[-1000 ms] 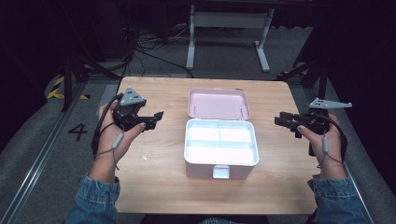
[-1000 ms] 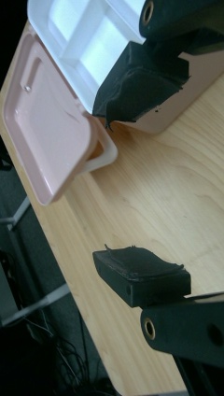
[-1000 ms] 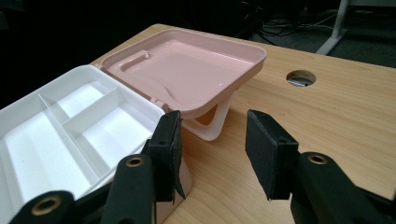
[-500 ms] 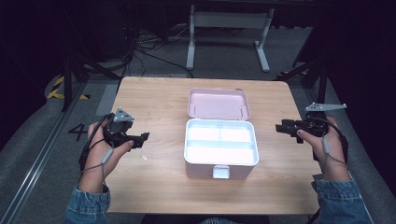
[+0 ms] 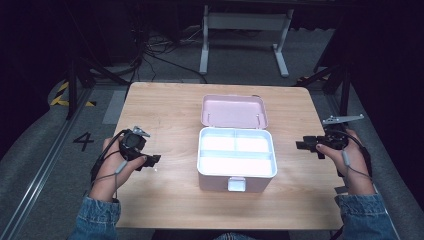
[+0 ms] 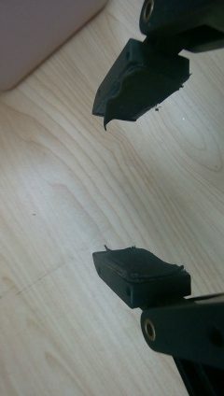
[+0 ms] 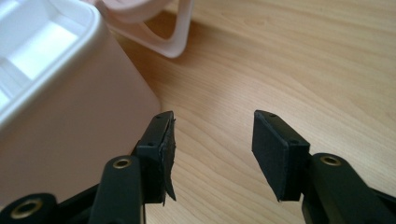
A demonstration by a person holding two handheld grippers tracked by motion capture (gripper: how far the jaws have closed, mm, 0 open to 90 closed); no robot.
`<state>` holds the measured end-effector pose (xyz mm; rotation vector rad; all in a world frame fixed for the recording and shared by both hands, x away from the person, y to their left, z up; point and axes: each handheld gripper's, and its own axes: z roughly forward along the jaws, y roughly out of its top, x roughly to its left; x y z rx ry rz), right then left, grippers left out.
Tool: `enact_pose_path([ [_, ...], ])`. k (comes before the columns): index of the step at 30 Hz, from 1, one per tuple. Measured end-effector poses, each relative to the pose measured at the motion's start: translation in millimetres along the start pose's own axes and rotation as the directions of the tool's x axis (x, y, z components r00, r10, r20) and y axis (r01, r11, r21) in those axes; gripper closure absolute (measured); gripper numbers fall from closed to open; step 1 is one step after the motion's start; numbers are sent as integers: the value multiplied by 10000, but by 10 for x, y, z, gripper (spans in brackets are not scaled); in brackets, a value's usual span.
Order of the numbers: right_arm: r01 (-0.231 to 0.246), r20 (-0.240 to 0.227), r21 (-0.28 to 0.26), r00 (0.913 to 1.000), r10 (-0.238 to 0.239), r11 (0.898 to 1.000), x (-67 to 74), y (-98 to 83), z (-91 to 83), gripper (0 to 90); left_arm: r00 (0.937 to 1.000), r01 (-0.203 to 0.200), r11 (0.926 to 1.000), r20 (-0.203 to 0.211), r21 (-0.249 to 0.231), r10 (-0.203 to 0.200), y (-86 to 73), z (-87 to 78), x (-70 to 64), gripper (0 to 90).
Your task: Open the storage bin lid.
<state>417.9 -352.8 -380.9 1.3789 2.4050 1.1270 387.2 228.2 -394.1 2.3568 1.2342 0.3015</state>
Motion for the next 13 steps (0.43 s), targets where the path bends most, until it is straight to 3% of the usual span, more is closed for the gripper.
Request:
enact_pose_path([
  [4, -93, 59, 325, 9999, 91, 9994, -43, -39, 56, 500, 9998, 172, 9986, 13, 507, -173, -14, 61, -3, 263],
  [8, -223, 88, 629, 9997, 218, 9978, -84, -74, 115, 498, 9999, -4, 9962, 157, 876, -9, -22, 90, -5, 265],
  [13, -278, 98, 716, 9996, 272, 9970, -96, -86, 139, 497, 9995, -39, 9963, 304, 861, 13, -19, 86, -7, 266],
])
